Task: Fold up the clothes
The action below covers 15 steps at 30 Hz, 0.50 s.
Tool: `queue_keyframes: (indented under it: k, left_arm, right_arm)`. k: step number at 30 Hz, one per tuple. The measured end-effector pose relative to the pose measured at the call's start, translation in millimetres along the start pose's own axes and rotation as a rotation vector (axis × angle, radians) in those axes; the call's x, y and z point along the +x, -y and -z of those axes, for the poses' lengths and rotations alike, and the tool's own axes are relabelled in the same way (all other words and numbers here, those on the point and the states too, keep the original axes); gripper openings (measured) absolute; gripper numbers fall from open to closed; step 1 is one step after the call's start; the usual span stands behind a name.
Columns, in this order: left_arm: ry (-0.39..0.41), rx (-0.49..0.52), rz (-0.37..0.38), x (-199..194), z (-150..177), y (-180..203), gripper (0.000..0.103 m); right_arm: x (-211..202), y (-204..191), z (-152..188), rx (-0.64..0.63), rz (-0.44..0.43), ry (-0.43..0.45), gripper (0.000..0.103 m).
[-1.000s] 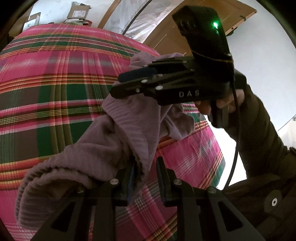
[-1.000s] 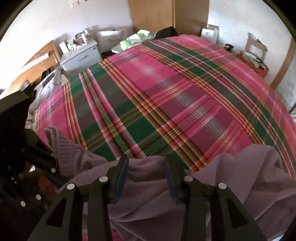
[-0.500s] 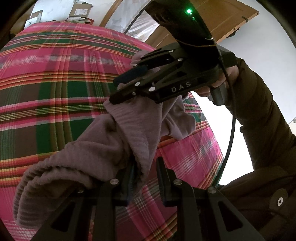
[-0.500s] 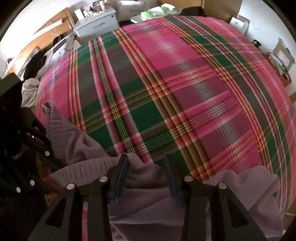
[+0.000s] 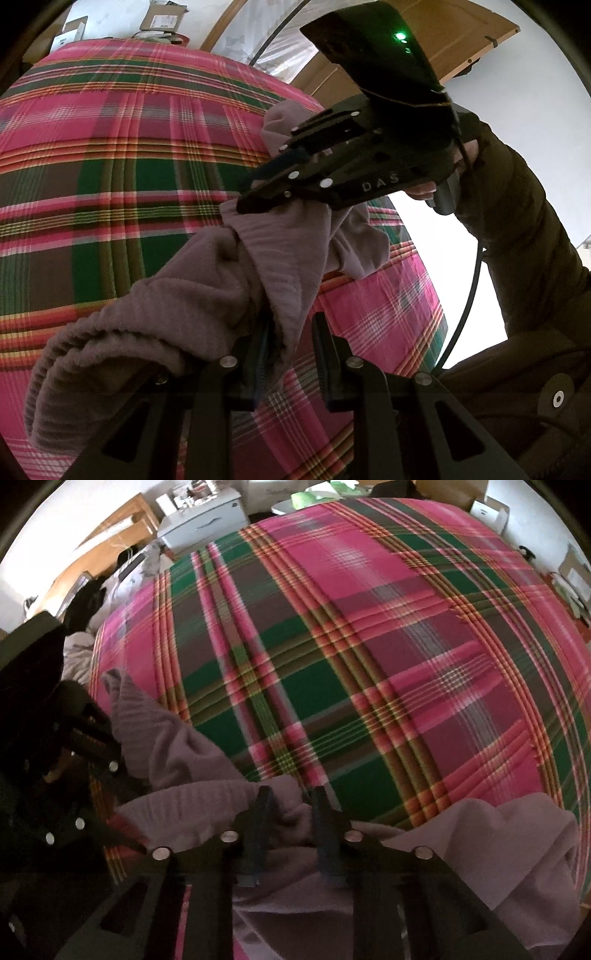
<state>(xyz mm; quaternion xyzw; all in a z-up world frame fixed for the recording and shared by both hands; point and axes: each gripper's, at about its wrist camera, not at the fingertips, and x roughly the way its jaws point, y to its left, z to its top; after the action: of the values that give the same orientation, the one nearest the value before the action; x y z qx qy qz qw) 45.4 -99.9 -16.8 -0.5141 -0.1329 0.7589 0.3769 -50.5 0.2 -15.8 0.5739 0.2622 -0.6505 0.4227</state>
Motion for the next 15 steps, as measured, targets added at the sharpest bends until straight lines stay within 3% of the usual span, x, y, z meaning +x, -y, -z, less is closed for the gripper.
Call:
queue_keyframes:
  k: [4,8,15]
  left_arm:
    - [0.001,-0.005,0.001,-1,1,0,0.022]
    - [0.001,-0.01,0.002,-1,2,-1,0.022]
    - [0.031,-0.018,-0.034,-16,6,0,0.022]
  right_arm:
    - [-5,-5,5,-0.016,-0.006,-0.001,0.01]
    - [-16,-7,16,-0.009,0.034,0.037,0.009]
    - [-47,-4,22,0.059,0.065,0.178,0.008]
